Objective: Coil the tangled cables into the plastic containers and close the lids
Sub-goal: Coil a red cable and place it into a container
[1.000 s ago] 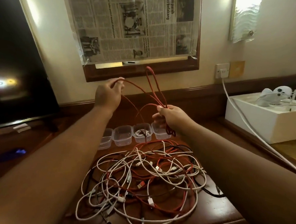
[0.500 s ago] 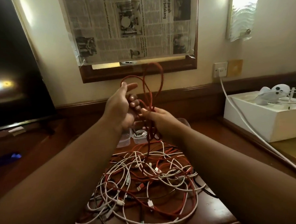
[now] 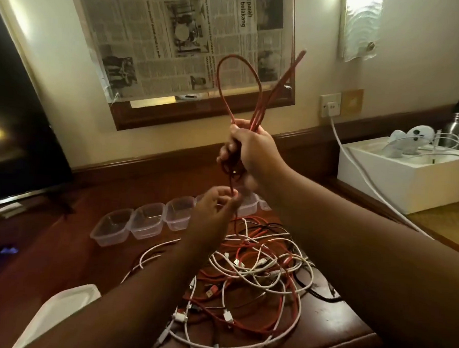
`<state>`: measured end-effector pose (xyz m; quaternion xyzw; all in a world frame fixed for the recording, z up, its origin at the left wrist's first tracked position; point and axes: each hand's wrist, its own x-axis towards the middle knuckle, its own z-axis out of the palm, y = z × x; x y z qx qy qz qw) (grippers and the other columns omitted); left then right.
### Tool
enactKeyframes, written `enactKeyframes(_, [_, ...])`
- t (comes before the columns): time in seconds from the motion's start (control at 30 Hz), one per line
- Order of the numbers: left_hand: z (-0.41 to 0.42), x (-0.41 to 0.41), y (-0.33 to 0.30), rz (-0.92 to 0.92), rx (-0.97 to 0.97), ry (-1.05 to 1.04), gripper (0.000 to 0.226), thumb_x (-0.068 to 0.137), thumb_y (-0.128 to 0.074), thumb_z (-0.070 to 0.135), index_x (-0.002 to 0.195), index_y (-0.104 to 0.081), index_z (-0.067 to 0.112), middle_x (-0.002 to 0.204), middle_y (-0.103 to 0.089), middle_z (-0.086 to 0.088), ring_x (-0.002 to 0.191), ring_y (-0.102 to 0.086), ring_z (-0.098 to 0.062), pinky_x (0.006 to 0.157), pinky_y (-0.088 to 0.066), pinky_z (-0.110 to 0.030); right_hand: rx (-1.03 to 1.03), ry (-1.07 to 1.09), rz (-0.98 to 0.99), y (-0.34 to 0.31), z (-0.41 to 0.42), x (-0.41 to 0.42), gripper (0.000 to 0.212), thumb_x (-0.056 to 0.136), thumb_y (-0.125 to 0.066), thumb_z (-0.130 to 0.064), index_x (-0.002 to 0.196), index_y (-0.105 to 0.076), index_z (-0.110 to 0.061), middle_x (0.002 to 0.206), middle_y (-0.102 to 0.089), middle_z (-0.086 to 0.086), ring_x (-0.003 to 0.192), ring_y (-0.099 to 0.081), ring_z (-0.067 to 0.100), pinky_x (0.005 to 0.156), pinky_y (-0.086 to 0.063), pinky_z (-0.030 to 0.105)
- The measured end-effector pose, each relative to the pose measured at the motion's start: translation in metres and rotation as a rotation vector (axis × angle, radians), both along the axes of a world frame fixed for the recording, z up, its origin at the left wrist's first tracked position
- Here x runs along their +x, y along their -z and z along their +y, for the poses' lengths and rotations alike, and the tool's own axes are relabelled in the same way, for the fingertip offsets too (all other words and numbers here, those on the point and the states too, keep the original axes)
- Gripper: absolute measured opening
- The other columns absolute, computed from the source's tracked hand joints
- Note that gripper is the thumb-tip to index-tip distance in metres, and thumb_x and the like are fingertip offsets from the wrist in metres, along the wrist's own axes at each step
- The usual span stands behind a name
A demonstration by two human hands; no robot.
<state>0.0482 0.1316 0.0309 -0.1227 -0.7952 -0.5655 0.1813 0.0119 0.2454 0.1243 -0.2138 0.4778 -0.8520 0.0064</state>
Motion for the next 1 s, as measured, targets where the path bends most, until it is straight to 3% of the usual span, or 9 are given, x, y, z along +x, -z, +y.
enactKeyframes(0.13, [0.005,-0.004,0.030,-0.153,-0.258,0.132,0.026,0.101,-0.053,0.023,0.083,-0.065,0.008,0.077,-0.064,-0.007,0.068,-0.059,-0.014,0.065,-0.050,-0.027,-0.141,0.072,-0.007,-0.015,0.005,0.001,0.012,0.103,-0.044,-0.009,0.105,-0.055,-0.007,0.056,-0.047,-0.002,0.052,-0.053,0.014,0.059,-0.054,0.032])
enactKeyframes(0.23, [-0.005,-0.014,0.037,-0.318,-0.222,0.106,0.031,0.104,-0.044,0.024,0.086,-0.062,0.007,0.079,-0.060,-0.012,0.068,-0.054,-0.021,0.063,-0.046,-0.028,-0.115,0.165,0.018,-0.017,0.020,-0.002,0.010,0.103,-0.046,-0.014,0.102,-0.055,-0.010,0.057,-0.047,-0.004,0.050,-0.048,0.011,0.054,-0.049,0.028])
enactKeyframes(0.37, [-0.021,-0.030,0.012,-0.352,0.170,-0.128,0.027,0.103,-0.048,0.025,0.084,-0.059,0.009,0.068,-0.058,-0.004,0.055,-0.051,-0.012,0.050,-0.042,-0.023,0.573,0.344,0.100,0.004,0.032,-0.007,0.008,0.100,-0.054,-0.020,0.104,-0.057,-0.015,0.070,-0.053,-0.003,0.054,-0.047,0.008,0.049,-0.043,0.023])
enactKeyframes(0.43, [-0.025,-0.034,-0.014,-0.316,0.343,-0.192,0.018,0.099,-0.057,0.019,0.082,-0.059,0.013,0.065,-0.056,-0.003,0.049,-0.047,-0.010,0.046,-0.038,-0.022,0.858,0.375,0.142,0.020,0.033,-0.007,0.007,0.097,-0.060,-0.024,0.100,-0.060,-0.018,0.079,-0.060,-0.001,0.065,-0.054,0.009,0.056,-0.045,0.022])
enactKeyframes(0.53, [-0.026,-0.033,-0.045,-0.202,0.341,-0.248,0.006,0.091,-0.064,0.008,0.093,-0.066,0.013,0.070,-0.060,-0.002,0.052,-0.047,-0.009,0.047,-0.040,-0.020,1.018,0.196,0.144,0.042,0.033,-0.005,0.019,0.090,-0.069,-0.030,0.100,-0.057,-0.018,0.092,-0.065,0.003,0.080,-0.063,0.016,0.069,-0.053,0.027])
enactKeyframes(0.7, [-0.015,-0.024,-0.065,-0.096,0.445,-0.138,0.015,0.091,-0.059,-0.003,0.100,-0.062,0.008,0.065,-0.063,0.000,0.043,-0.053,-0.003,0.043,-0.042,-0.018,1.146,0.076,0.200,0.060,0.021,-0.002,0.050,0.080,-0.080,-0.032,0.119,-0.051,-0.021,0.100,-0.065,-0.004,0.091,-0.062,0.010,0.076,-0.051,0.026])
enactKeyframes(0.83, [-0.010,-0.026,-0.063,-0.084,0.620,-0.114,0.007,0.091,-0.061,0.008,0.095,-0.063,0.014,0.073,-0.065,0.000,0.060,-0.058,-0.011,0.052,-0.046,-0.024,1.102,0.190,0.198,0.062,0.010,-0.005,0.011,0.095,-0.063,-0.027,0.099,-0.056,-0.020,0.084,-0.062,-0.002,0.071,-0.059,0.011,0.062,-0.049,0.024])
enactKeyframes(0.93, [-0.010,-0.025,-0.041,-0.092,0.646,-0.178,0.015,0.098,-0.054,0.021,0.110,-0.060,0.015,0.081,-0.064,-0.003,0.062,-0.059,-0.011,0.053,-0.045,-0.024,0.859,0.304,0.130,0.050,0.014,-0.006,0.014,0.100,-0.054,-0.024,0.087,-0.057,-0.019,0.072,-0.060,-0.001,0.061,-0.056,0.011,0.058,-0.049,0.027])
enactKeyframes(1.0, [-0.007,-0.021,-0.019,-0.228,0.532,-0.096,0.019,0.101,-0.050,0.022,0.118,-0.056,0.018,0.090,-0.067,-0.008,0.070,-0.061,-0.016,0.055,-0.045,-0.025,0.651,0.338,0.078,0.037,0.020,-0.003,0.016,0.100,-0.054,-0.024,0.086,-0.057,-0.018,0.063,-0.057,-0.001,0.050,-0.053,0.009,0.053,-0.047,0.027])
